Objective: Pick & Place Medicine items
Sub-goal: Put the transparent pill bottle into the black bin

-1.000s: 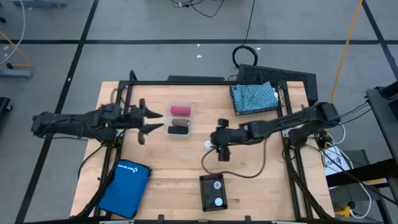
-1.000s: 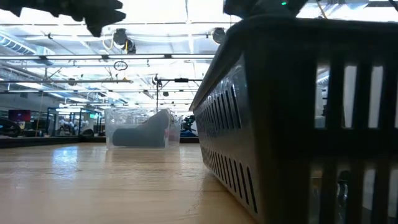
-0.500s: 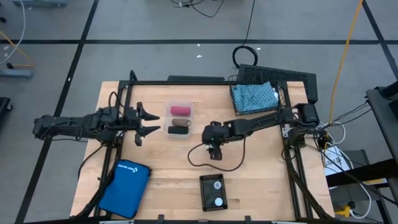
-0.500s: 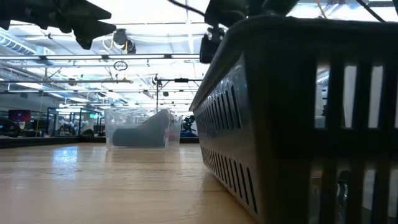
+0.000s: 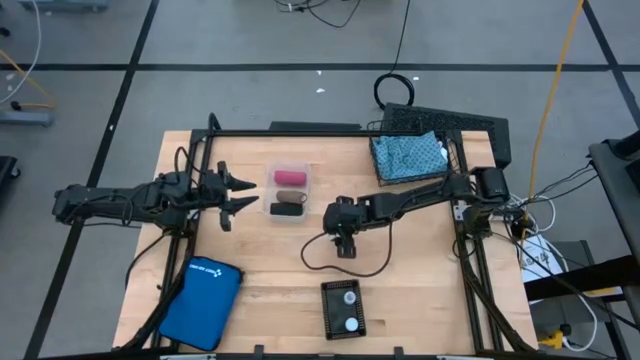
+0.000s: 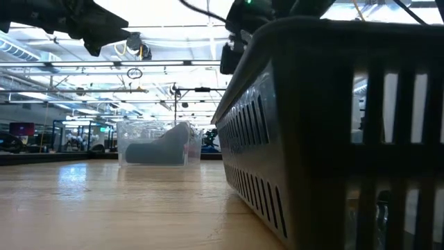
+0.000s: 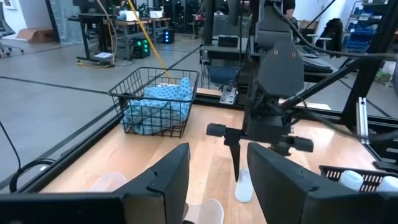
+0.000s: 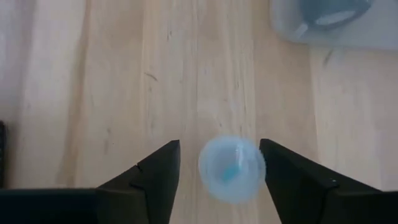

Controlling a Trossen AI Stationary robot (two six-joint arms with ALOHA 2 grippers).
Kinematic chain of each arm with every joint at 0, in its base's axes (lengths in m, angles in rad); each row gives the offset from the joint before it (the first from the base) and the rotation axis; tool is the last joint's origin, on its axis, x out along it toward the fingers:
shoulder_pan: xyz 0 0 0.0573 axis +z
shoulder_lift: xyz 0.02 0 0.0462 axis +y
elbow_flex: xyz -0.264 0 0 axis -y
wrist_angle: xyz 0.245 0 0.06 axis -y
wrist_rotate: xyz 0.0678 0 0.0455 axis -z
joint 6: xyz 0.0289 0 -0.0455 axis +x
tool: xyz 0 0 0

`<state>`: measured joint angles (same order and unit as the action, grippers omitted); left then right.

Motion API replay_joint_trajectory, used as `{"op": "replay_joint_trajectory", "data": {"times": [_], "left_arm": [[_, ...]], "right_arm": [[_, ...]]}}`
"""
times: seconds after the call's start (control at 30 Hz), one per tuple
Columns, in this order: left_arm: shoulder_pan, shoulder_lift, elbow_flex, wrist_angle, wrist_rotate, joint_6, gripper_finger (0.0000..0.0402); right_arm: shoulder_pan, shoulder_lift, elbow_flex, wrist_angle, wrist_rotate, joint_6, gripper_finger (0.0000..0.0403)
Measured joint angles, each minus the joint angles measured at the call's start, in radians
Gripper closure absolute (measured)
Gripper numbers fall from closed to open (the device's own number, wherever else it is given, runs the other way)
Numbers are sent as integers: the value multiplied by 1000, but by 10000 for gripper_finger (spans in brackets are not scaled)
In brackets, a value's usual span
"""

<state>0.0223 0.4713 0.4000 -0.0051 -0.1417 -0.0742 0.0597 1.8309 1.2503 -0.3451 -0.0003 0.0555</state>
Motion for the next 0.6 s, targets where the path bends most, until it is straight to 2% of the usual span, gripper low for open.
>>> {"op": "replay_joint_trajectory", "data": {"times": [0.33, 0.6], "left_arm": [[0, 0, 0, -8, 0, -10, 249], [0, 0, 0, -8, 0, -11, 231]], "right_arm": [[1, 10, -2, -3, 2, -23, 236], [1, 8, 0, -1, 3, -41, 270]]}}
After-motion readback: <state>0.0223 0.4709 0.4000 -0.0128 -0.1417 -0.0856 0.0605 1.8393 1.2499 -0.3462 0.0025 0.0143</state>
